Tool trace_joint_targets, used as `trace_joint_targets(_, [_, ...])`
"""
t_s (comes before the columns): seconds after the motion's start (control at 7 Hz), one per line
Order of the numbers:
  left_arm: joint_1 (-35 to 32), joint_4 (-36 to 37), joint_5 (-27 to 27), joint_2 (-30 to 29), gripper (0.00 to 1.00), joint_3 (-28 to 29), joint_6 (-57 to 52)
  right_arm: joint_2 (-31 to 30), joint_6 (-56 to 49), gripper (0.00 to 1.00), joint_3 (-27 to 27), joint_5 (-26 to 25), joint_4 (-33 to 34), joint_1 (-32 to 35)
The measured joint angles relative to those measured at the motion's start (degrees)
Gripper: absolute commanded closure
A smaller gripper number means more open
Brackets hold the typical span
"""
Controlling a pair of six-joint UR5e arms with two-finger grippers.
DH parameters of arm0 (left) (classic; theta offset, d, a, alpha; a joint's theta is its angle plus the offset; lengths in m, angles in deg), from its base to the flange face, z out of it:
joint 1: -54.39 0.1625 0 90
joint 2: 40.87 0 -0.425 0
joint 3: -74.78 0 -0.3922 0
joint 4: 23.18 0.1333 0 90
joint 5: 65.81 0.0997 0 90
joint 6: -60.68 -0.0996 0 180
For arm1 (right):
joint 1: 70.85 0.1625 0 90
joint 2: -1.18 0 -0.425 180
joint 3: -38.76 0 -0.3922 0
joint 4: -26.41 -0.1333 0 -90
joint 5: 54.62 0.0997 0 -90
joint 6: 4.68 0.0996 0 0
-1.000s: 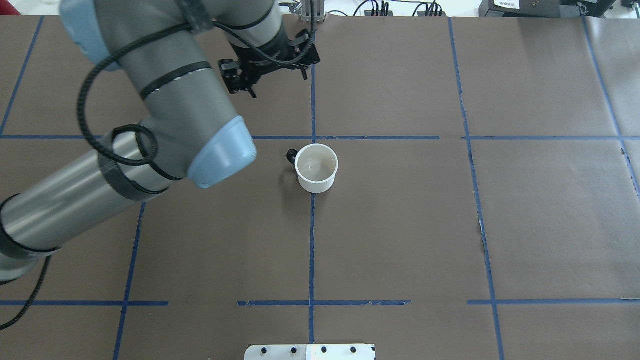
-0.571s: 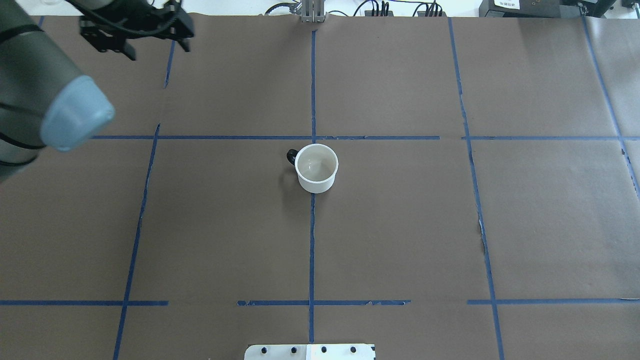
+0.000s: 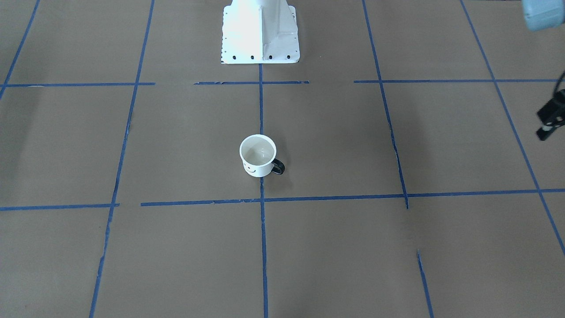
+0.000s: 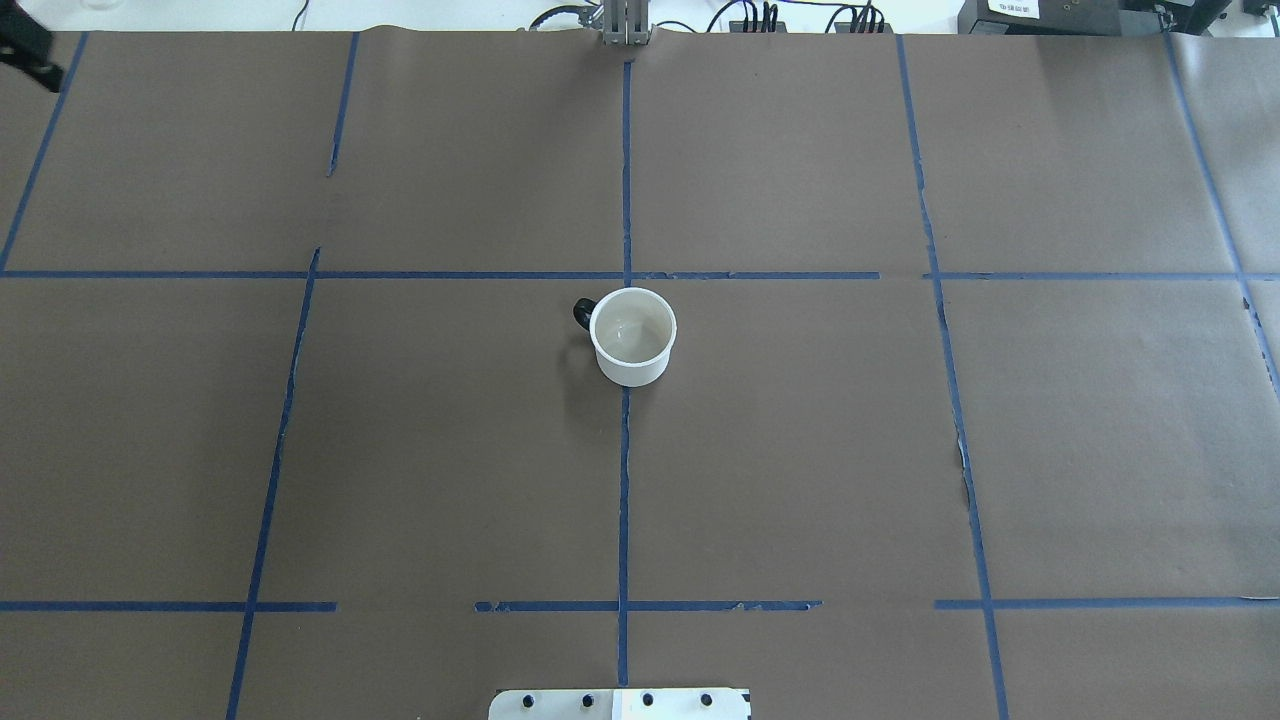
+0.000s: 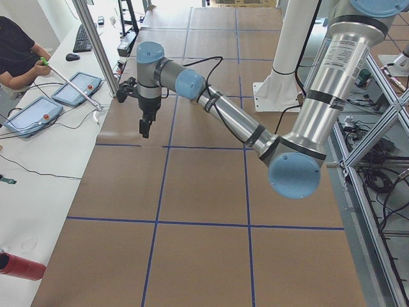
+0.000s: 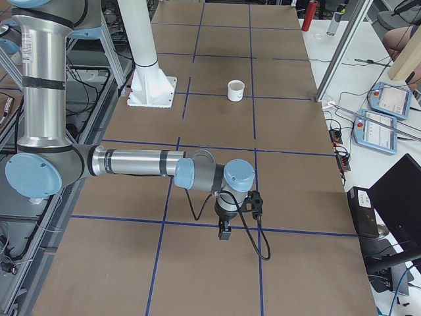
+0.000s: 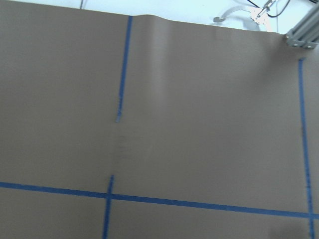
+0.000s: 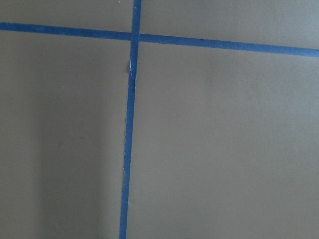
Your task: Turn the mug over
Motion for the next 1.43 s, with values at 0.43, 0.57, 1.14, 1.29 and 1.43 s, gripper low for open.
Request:
trace_joint_targets(0.43, [-15.1, -8.0, -0.3, 6.2, 0.0, 15.9, -28.2, 0.0, 0.0, 0.0, 0.0, 0.0, 0.0, 0.0])
trace_joint_targets(0.57, [-16.9, -10.6, -0.3, 7.1, 0.0, 18.8, -30.3, 0.0, 0.0, 0.0, 0.0, 0.0, 0.0, 0.0])
trace_joint_targets(1.14, [-17.9, -11.9, -1.1, 7.7, 0.0, 20.6, -28.4, 0.0, 0.0, 0.0, 0.0, 0.0, 0.0, 0.0])
trace_joint_targets(1.29, [-17.9, -12.0, -1.5, 7.7, 0.0, 20.4, -26.3, 0.0, 0.0, 0.0, 0.0, 0.0, 0.0, 0.0])
trace_joint_targets(1.43, [-17.9, -12.3, -2.2, 7.7, 0.0, 20.3, -25.4, 0.0, 0.0, 0.0, 0.0, 0.0, 0.0, 0.0])
